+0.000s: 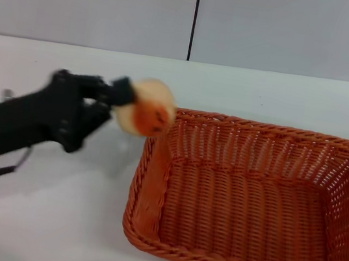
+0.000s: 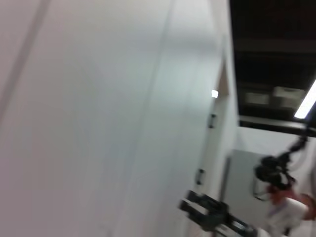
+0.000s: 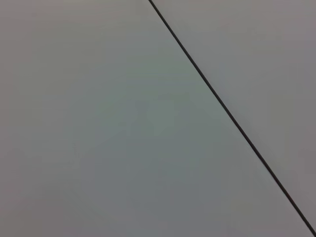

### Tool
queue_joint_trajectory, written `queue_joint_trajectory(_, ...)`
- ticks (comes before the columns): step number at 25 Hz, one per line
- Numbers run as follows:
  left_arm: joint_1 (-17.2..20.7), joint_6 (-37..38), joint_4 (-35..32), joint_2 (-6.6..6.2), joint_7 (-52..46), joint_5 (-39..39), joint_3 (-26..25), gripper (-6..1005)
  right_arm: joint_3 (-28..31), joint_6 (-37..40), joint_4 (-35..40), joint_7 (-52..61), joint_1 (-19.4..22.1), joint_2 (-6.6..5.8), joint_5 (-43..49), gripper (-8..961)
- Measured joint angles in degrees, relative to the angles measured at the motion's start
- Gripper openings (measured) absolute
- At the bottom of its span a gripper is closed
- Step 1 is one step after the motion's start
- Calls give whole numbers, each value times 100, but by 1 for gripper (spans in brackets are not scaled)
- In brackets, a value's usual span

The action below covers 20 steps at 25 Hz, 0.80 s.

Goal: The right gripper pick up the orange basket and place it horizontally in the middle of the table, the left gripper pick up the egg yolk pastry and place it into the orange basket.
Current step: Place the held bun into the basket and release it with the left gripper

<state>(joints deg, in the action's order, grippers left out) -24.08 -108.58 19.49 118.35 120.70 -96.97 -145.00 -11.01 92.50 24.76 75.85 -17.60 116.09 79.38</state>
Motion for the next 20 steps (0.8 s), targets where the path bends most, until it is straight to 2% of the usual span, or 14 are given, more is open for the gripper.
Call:
queue_joint_trajectory(5,-472,441,-464,29,312,-2,657,121,2,-16,-64,-5,-19,1,16,537)
queue_joint_trajectory(16,-593,746,-764,62,510,222,921,167,-15,-34,-98,-9,-53,1,34,537)
queue_joint_trajectory(20,-576,745,-765,57,510,224,889,340,-25,-44,-98,-9,-70,1,38,537)
